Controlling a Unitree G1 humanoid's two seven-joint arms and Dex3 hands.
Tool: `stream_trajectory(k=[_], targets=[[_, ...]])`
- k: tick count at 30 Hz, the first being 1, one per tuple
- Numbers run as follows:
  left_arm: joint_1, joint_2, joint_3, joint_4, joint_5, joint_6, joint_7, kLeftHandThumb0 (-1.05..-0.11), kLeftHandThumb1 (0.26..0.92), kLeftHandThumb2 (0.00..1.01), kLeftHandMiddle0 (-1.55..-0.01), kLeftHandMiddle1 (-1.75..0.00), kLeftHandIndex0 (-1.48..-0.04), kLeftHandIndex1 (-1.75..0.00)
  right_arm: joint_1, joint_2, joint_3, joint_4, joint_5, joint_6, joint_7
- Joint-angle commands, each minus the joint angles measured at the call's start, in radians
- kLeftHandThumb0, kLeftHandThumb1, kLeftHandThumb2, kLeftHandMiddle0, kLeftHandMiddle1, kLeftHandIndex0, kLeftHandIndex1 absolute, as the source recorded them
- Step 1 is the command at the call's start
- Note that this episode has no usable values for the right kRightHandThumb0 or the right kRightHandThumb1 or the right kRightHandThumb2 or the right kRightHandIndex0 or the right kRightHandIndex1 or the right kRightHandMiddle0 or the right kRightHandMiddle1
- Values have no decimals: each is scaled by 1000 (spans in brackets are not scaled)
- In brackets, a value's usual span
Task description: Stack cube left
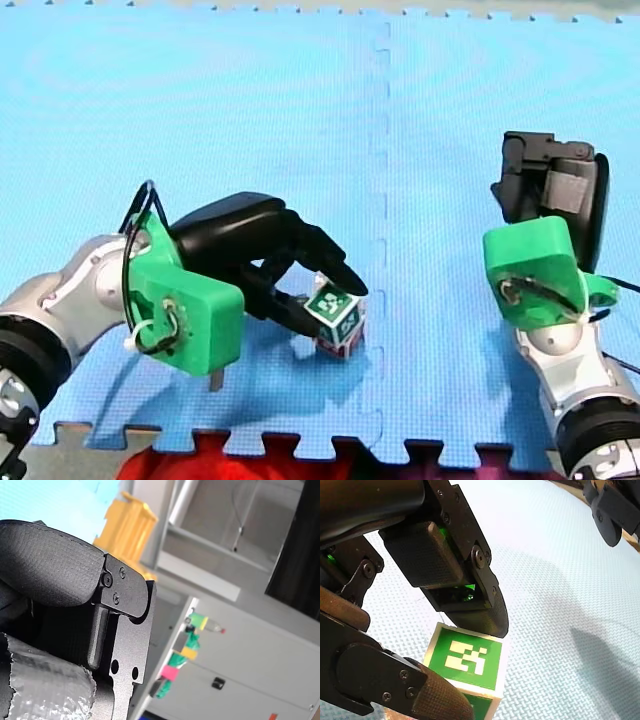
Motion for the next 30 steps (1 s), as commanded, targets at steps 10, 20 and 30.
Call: stream_trajectory(k=[10,20,30], targets=[[-8,-1,-26,24,46,-20,72,-544,875,11,-880,-1746,-1296,-20,2,4,-10,14,20,-11,16],[-13,-2,-35,40,61,-25,101,-549,881,8,-899,-1746,-1304,-22,1,5,-11,16,20,-15,14],[-18,-2,-43,49,75,-17,121,-562,885,6,-915,-1746,-1307,-22,-3,8,-8,16,14,-11,4]])
